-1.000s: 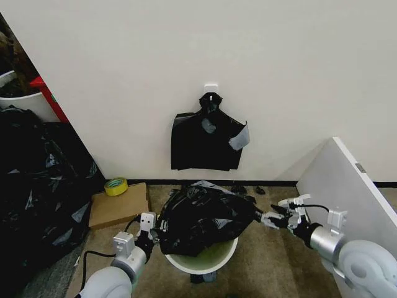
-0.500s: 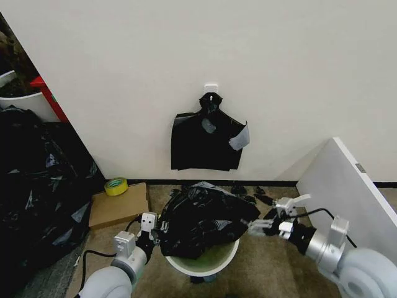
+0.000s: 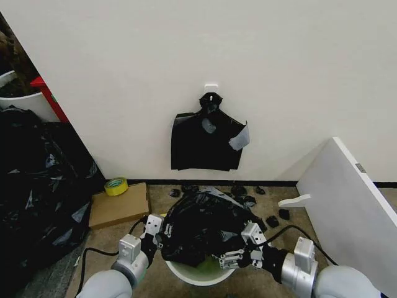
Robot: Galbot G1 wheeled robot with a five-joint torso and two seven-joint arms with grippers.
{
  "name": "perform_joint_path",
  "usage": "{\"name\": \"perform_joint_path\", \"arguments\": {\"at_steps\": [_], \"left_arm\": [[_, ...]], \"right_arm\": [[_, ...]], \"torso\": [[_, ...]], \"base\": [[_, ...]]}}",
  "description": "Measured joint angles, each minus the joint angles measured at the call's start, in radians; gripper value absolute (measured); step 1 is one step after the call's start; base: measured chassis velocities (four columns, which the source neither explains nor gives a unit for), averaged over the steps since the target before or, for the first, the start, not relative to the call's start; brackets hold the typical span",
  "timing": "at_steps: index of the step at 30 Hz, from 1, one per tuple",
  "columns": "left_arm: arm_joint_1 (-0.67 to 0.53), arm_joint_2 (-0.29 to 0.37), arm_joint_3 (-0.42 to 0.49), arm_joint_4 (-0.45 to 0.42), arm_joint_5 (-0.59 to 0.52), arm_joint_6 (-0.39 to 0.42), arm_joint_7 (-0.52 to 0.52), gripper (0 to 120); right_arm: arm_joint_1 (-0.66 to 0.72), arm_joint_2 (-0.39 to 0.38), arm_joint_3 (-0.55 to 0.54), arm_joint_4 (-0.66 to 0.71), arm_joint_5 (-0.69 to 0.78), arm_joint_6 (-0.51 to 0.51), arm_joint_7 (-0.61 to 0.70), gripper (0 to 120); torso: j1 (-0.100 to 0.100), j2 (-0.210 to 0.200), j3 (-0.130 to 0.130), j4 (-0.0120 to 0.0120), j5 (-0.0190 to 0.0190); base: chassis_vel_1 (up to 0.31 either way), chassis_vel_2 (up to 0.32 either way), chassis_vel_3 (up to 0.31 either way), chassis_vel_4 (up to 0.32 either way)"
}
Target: Place the garbage bag over the trash bin.
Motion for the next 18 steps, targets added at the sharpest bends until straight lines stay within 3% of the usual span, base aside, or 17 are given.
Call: {"name": "perform_joint_path", "arguments": {"at_steps": [7, 10, 18], "left_arm": [[0.024, -0.01, 0.01, -0.001, 0.066, -0.026, 0.024, 2], [0.033, -0.012, 0.012, -0.005, 0.094, -0.037, 0.034, 2], [0.05, -0.017, 0.014, -0.007, 0.106, -0.045, 0.034, 2]], "right_arm": [[0.021, -0.006, -0.036, -0.028, -0.016, -0.066, 0.042, 79], [0.02, -0.018, -0.035, -0.035, -0.009, -0.119, 0.073, 63], [-0.005, -0.028, -0.019, -0.013, 0.008, -0.14, 0.068, 36]], "torso": [[0.0, 0.0, 0.0, -0.0001, 0.0001], [0.0, 0.0, 0.0, -0.0001, 0.0001], [0.0, 0.0, 0.0, -0.0001, 0.0001]], "base": [[0.0, 0.0, 0.0, 0.0], [0.0, 0.0, 0.0, 0.0], [0.0, 0.0, 0.0, 0.0]]}}
